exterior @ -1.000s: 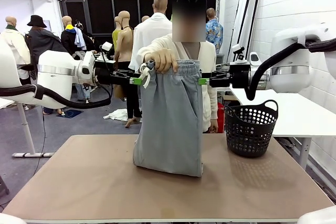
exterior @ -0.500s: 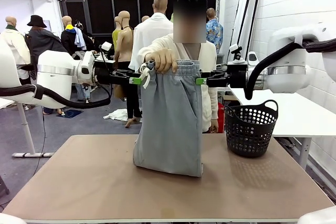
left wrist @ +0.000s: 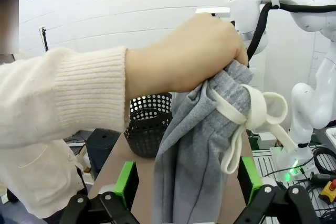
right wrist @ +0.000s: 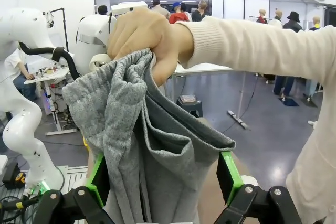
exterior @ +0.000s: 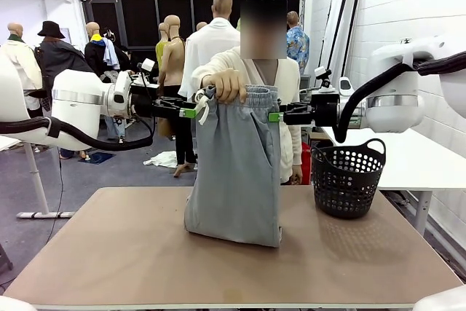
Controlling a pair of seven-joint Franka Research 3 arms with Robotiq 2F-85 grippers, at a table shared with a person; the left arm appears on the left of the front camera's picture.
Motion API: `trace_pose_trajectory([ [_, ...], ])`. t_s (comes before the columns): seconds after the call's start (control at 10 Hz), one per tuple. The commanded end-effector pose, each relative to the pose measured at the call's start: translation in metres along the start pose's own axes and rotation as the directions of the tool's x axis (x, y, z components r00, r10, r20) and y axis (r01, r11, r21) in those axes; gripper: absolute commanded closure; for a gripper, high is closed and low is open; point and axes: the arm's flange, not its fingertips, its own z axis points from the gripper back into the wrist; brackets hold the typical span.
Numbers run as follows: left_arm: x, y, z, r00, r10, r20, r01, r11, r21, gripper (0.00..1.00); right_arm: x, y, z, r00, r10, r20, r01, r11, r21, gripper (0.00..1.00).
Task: Fold the training pants.
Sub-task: Release the ends of the Training pants and then grab the overlapped ends.
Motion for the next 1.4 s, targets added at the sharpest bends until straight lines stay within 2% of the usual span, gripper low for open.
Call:
trace_pose_trajectory([
  [0.0,0.000,0.010,-0.007,1.000,-0.008,-0.022,0.008,1.000,-0.020,0.00,0.001,-0.008,-0.007,0.999,0.010,0.050,-0.010,1.000,0.012,0.00],
  [0.6,0.001,0.033,-0.032,0.994,-0.108,-0.023,0.107,0.993,-0.052,0.00,0.007,-0.017,-0.023,0.999,-0.002,0.043,-0.001,0.997,0.078,0.00],
  [1.0,0.001,0.031,-0.045,0.998,-0.067,0.022,0.069,0.987,-0.143,0.00,0.007,-0.025,-0.035,1.000,-0.006,0.031,0.002,0.994,0.114,0.00],
  [1.3,0.003,0.030,-0.055,0.999,-0.051,0.020,0.054,0.982,-0.184,0.00,0.006,-0.024,-0.044,1.000,-0.012,-0.007,0.013,0.988,0.157,0.00],
])
